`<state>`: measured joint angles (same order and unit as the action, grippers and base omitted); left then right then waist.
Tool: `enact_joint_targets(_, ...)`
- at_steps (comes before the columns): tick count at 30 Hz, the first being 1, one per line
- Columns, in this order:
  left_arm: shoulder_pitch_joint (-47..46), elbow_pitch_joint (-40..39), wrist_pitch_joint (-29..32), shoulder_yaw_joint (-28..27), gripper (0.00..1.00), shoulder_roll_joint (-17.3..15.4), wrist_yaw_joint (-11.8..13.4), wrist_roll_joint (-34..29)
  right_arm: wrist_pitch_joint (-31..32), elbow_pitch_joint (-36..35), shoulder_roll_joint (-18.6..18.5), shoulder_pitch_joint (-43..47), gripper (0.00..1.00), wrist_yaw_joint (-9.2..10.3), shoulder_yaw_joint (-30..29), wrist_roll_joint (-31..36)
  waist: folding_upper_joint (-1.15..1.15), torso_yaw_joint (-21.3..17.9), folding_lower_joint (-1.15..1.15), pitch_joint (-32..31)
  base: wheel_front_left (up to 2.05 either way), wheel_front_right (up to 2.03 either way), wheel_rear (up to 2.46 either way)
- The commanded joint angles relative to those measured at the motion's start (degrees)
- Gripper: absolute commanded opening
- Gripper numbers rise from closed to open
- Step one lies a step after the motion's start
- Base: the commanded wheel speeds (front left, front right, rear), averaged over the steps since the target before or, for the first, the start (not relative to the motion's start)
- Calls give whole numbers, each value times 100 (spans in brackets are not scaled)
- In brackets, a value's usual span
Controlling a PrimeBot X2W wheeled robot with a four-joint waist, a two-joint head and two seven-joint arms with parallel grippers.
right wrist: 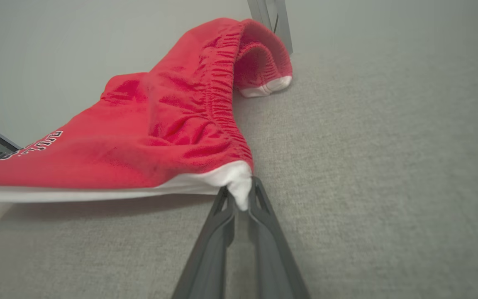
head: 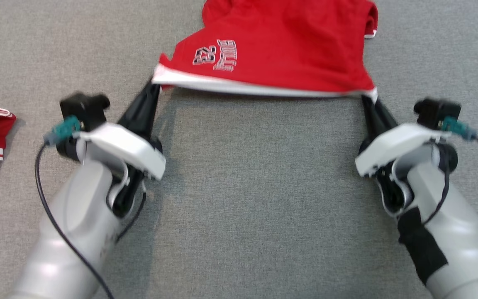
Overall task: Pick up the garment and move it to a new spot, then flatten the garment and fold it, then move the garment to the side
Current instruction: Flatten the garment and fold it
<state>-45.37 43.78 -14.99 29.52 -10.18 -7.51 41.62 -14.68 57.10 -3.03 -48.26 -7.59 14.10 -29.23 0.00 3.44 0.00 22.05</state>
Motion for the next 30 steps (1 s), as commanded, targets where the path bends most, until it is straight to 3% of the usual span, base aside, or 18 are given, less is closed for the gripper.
enact_joint_targets(1, 243, -142, -29, -61, 0, -121, 9, -104, -42, -88, -106, 257, 0, 18, 36, -101, 0, -7, 0, -61, 0, 0, 0)
enact_joint_targets(5, 1113, -794, -29, -163, 0, -288, 15, -429, -46, -523, -166, 1138, 0, 18, 166, -367, 0, -60, 0, -281, 0, 0, 0)
enact_joint_targets(11, 2449, -1916, -1, -173, 0, -611, 338, -690, -6, -1408, -335, 2374, 0, 19, 144, -572, 0, -127, 0, -636, 0, 0, 0)
enact_joint_targets(19, 4057, -3761, 707, -204, 0, -1169, 1136, -565, 607, -2966, -640, 3867, 0, 26, -183, -338, 0, -174, 0, -1082, 0, 0, 0)
enact_joint_targets(30, 5407, -6010, 1647, -247, 0, -1714, 2096, -515, 1924, -5598, -320, 5707, 0, 24, -1010, 354, 0, -129, 0, -1202, 0, 0, 0)
